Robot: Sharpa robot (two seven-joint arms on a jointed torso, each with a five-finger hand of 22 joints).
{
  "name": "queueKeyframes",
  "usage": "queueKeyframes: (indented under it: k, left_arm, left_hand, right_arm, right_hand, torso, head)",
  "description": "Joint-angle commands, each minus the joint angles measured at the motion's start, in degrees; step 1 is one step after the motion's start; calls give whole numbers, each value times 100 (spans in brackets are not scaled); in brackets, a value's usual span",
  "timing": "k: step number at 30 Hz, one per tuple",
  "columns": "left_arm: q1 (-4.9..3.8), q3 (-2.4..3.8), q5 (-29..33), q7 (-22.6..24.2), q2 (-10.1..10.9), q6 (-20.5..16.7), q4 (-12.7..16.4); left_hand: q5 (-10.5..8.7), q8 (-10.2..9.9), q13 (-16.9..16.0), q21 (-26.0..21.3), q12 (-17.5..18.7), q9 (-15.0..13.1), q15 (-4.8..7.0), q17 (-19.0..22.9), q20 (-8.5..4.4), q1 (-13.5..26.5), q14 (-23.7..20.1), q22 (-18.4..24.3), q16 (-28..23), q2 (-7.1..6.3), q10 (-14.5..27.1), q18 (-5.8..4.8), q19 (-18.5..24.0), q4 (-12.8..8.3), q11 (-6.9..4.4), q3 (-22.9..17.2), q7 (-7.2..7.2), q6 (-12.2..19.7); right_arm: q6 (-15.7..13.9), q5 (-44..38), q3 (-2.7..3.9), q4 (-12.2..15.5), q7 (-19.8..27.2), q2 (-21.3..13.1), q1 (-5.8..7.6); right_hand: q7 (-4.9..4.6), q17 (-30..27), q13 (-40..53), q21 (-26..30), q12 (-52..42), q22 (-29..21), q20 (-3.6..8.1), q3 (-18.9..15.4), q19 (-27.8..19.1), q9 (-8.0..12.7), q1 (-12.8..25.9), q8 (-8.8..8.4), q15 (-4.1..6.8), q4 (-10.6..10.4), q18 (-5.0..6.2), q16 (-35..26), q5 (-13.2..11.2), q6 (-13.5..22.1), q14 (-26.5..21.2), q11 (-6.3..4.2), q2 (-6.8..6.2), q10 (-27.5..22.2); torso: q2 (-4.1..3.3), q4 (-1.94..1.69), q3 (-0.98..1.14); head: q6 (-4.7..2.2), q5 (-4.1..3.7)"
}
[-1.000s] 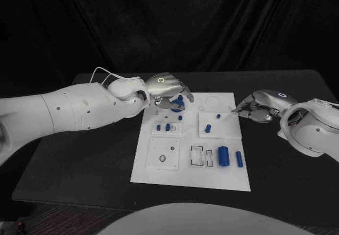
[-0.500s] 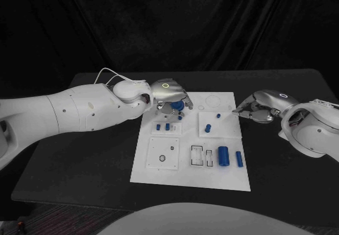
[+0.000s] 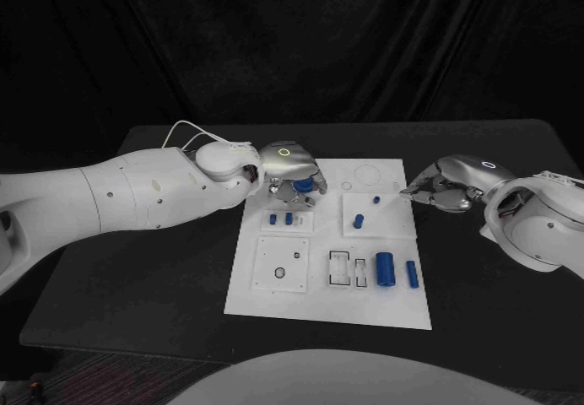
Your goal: Assemble the parts on the task board
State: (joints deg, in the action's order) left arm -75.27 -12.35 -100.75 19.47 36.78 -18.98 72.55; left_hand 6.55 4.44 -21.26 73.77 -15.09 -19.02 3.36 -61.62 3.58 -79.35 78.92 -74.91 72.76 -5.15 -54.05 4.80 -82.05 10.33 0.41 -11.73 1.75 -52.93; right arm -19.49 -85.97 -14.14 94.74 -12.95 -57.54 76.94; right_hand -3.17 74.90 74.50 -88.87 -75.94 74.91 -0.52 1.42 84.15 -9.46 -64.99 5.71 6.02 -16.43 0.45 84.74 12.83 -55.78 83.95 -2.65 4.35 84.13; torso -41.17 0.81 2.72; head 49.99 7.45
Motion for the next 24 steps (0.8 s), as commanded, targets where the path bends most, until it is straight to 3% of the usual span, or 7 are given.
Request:
queueKeyframes:
  k: [1, 11, 24]
  left_arm:
    - [17, 6, -15, -27, -6, 124, -1]
    - [90, 6, -15, -77, -40, 231, -94]
    - [196, 6, -15, -108, -110, 210, -206]
  left_hand:
    - [109, 23, -36, -60, -69, 20, 10, 41, -33, -6, -45, -1003, 2, 35, -82, -96, 24, -79, -23, -28, 16, -84]
    - [490, -45, -88, -108, -77, 112, 15, 158, -34, -83, -98, -991, -32, 10, -83, -88, 47, -211, -29, -225, 26, -88]
    - [644, -36, -86, -153, -77, 160, 14, 312, -32, -162, -160, -980, -101, 20, -176, -80, 67, -335, -30, -450, 53, -156]
  right_arm:
    - [-17, -16, 4, 8, 4, -5, -13]
    - [3, -16, 4, 4, 9, -7, -13]
    - [-3, -16, 3, -1, 22, -4, -16]
  right_hand:
    - [-4, 343, -8, 13, 22, 1462, -40, -34, 510, 8, -51, -36, -38, -11, -9, -31, 28, -32, 395, 31, -5, 2]
    - [-5, 346, -16, 29, 30, 1456, -40, -35, 501, 9, -52, -37, -38, -11, -4, -29, 29, -32, 396, 31, -5, 0]
    - [-5, 328, -31, 52, 45, 1447, -40, -37, 488, 10, -53, -38, -38, -11, 2, -38, 29, -33, 393, 31, -3, -5]
  torso:
    - [1, 0, 1]
    - [6, -9, 3]
    - [2, 2, 3]
  head:
    - [1, -5]
    - [1, -22]
    - [1, -8]
